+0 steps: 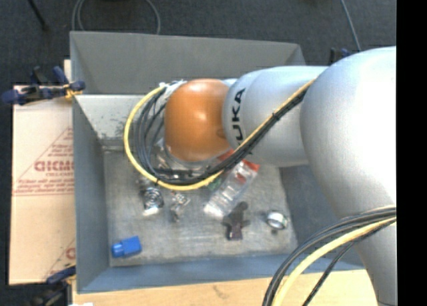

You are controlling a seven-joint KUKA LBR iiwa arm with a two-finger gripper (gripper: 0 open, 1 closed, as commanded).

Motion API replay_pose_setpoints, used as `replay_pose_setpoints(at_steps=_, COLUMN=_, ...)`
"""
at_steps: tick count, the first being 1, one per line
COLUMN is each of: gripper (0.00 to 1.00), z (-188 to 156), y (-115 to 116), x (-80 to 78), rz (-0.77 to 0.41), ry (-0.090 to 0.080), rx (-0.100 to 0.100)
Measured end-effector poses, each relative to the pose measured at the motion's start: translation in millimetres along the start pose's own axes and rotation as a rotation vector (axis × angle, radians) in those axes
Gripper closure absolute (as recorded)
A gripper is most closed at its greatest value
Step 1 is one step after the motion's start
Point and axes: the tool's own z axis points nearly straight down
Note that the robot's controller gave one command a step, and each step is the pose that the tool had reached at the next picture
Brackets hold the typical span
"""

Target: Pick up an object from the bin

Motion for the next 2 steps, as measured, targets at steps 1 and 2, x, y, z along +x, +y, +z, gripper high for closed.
replay_pose_setpoints(at_steps=1, gripper=1.00, z=-2, y=0, x=-1.8, rz=0.005, ry=-0.005, rx=0.000)
replay_pose_setpoints(at_steps=2, gripper=1.00, z=-173, y=-33, x=36.2, rz=-0.111, ry=0.000, rx=0.003)
